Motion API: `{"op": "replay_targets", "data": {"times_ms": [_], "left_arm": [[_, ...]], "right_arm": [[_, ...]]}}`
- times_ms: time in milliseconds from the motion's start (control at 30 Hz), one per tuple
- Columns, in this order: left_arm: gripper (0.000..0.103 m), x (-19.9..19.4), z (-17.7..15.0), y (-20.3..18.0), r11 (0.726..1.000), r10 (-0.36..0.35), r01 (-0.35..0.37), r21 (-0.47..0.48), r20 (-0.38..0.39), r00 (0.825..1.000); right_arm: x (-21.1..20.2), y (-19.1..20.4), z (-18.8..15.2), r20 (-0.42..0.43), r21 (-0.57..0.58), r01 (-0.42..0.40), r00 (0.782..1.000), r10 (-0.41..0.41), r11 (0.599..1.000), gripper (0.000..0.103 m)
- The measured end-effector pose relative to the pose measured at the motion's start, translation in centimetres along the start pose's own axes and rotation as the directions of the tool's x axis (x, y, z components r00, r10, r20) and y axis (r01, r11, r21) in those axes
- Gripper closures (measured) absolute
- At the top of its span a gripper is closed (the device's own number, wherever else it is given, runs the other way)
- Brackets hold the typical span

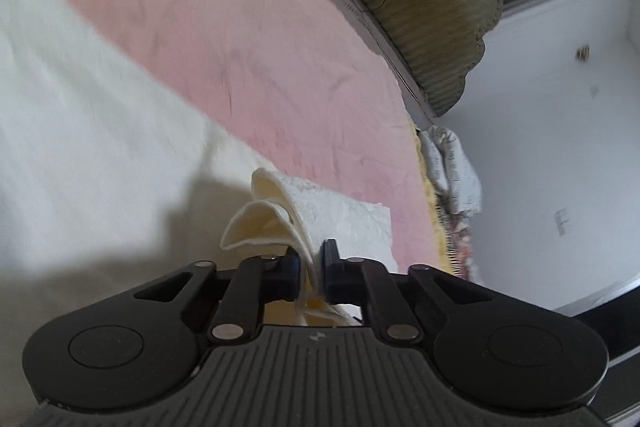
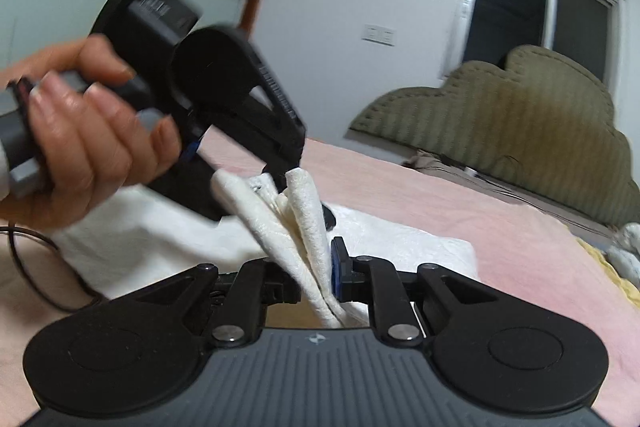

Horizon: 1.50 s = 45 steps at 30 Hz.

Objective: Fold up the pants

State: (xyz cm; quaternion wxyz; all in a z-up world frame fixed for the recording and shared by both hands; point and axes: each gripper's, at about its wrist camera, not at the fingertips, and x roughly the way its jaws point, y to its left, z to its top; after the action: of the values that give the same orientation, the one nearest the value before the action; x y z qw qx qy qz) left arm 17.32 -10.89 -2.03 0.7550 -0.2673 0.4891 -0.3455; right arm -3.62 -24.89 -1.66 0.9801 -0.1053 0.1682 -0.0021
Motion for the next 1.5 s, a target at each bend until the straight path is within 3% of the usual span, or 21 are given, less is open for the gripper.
{"op": "replay_targets", "data": {"times_ms": [133,267,367,567,667,700,767,867,900,933,967,1000,1033,1100,1167,1200,1267,1300,1333,1367,1500], "left_arm": [[0.096,-3.8,0.7,-2.2,0.958,0.155,-0.178,0.223,0.119,0.981],[0.095,-6.5,0.3,-2.7,0.815,0.336,-0.422,0.396,0.27,0.902],[0.093,-6.8,0.2,-1.3,0.718,0.426,-0.535,0.446,0.326,0.844],[0.086,-6.0,-0.1,3.2,0.713,0.496,-0.565,0.414,0.271,0.825],[0.07,-6.1,-0.6,3.5,0.679,0.517,-0.596,0.429,0.297,0.803],[0.056,-6.5,-0.8,3.5,0.661,0.528,-0.612,0.435,0.311,0.79],[0.035,-7.5,-1.3,3.3,0.58,0.57,-0.693,0.428,0.394,0.72],[0.031,-9.7,-2.2,3.8,0.394,0.636,-0.836,0.383,0.543,0.548],[0.031,-10.2,-2.2,4.1,0.354,0.662,-0.863,0.359,0.556,0.503],[0.031,-10.8,-2.1,4.5,0.342,0.683,-0.878,0.335,0.553,0.477],[0.031,-11.5,-2.0,4.8,0.361,0.696,-0.88,0.31,0.538,0.475],[0.031,-12.3,-2.0,5.0,0.403,0.698,-0.868,0.289,0.516,0.496],[0.031,-13.1,-2.0,5.2,0.462,0.692,-0.845,0.27,0.487,0.534],[0.031,-14.1,-2.4,5.5,0.557,0.667,-0.794,0.243,0.439,0.602],[0.03,-13.9,-3.2,5.7,0.586,0.655,-0.769,0.256,0.409,0.635],[0.03,-13.5,-3.6,5.8,0.567,0.666,-0.777,0.274,0.404,0.627],[0.03,-12.6,-4.2,6.6,0.5,0.706,-0.819,0.283,0.415,0.574],[0.03,-12.7,-4.4,6.8,0.487,0.715,-0.83,0.27,0.423,0.557],[0.03,-13.2,-4.5,7.1,0.503,0.714,-0.829,0.245,0.423,0.559],[0.03,-14.0,-4.5,7.4,0.54,0.708,-0.815,0.212,0.41,0.575],[0.03,-16.4,-3.6,7.8,0.722,0.631,-0.688,0.066,0.344,0.695]], "right_arm": [[1.2,2.2,1.2,0.026,-0.058,-0.063,0.998,0.064,0.996,0.09],[3.2,4.6,2.7,0.028,-0.099,-0.143,0.989,0.147,0.985,0.09],[4.8,6.7,3.3,0.0,-0.142,-0.2,0.979,0.202,0.969,0.089],[7.3,9.9,2.7,-0.087,-0.208,-0.257,0.966,0.244,0.944,0.089],[7.7,10.5,2.6,-0.127,-0.23,-0.277,0.959,0.254,0.933,0.087],[7.7,10.5,2.7,-0.133,-0.234,-0.279,0.958,0.254,0.931,0.086],[7.3,10.4,2.9,-0.146,-0.233,-0.295,0.953,0.267,0.927,0.081],[5.8,8.8,3.4,-0.146,-0.166,-0.371,0.926,0.35,0.914,0.06],[5.0,8.0,3.6,-0.13,-0.126,-0.408,0.91,0.392,0.904,0.05],[4.2,7.4,3.8,-0.103,-0.086,-0.446,0.894,0.437,0.891,0.048],[3.6,6.8,4.0,-0.077,-0.051,-0.478,0.877,0.474,0.877,0.048],[3.1,6.1,4.2,-0.051,-0.017,-0.504,0.863,0.502,0.864,0.048],[2.9,5.5,4.4,-0.028,0.011,-0.51,0.86,0.51,0.86,0.048],[3.7,4.7,4.6,-0.013,0.025,-0.47,0.882,0.471,0.882,0.048],[4.6,5.1,4.3,-0.052,0.027,-0.405,0.912,0.406,0.914,0.048],[5.1,5.3,3.9,-0.088,0.033,-0.38,0.92,0.382,0.924,0.048],[6.2,6.1,3.2,-0.17,0.032,-0.355,0.919,0.355,0.934,0.048],[6.1,6.3,3.0,-0.17,0.022,-0.351,0.921,0.35,0.936,0.048],[5.4,6.4,2.8,-0.151,0.0,-0.347,0.927,0.344,0.938,0.048],[4.9,6.6,3.0,-0.128,-0.024,-0.347,0.931,0.342,0.937,0.049],[4.0,7.9,3.4,-0.075,-0.13,-0.342,0.94,0.334,0.931,0.05]]}}
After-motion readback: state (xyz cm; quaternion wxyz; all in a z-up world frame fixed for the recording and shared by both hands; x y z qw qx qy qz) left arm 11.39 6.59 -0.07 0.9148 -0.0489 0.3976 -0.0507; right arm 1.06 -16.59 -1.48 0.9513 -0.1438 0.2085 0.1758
